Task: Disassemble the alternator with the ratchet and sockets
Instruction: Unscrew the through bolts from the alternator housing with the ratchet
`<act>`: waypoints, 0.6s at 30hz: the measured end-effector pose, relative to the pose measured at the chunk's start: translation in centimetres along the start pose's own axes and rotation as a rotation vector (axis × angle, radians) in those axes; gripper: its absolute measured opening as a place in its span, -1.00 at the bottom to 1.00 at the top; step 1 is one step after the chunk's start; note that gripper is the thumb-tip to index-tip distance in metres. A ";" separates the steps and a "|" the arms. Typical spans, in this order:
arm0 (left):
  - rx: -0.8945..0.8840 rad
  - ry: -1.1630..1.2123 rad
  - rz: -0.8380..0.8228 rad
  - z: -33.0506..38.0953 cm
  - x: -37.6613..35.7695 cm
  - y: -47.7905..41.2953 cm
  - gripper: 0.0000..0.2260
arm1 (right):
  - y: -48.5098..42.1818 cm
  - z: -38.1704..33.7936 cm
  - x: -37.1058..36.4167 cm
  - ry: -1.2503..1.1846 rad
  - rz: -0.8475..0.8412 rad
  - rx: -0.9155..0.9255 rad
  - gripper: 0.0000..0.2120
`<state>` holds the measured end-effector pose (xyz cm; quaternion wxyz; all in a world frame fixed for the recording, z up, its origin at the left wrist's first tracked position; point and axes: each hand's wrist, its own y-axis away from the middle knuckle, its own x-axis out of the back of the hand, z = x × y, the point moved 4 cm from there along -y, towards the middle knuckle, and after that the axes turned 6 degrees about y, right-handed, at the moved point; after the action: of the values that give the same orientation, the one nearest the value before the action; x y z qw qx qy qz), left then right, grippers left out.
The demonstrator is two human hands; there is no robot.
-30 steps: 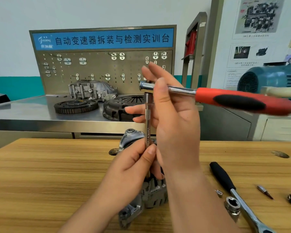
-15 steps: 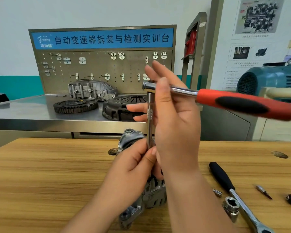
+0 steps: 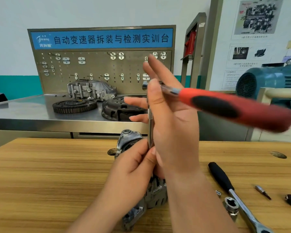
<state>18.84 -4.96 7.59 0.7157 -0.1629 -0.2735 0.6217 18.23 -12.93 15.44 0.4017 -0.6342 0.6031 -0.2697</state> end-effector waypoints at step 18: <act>-0.016 0.049 -0.053 0.2 0.2 0.0 -0.71 | 0.2 0.9 0.1 -0.158 -0.044 -0.175 -0.65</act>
<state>18.78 -4.75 7.79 0.7371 -0.1763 -0.2653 0.5960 18.87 -12.91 14.83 0.3852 -0.6991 0.5768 -0.1738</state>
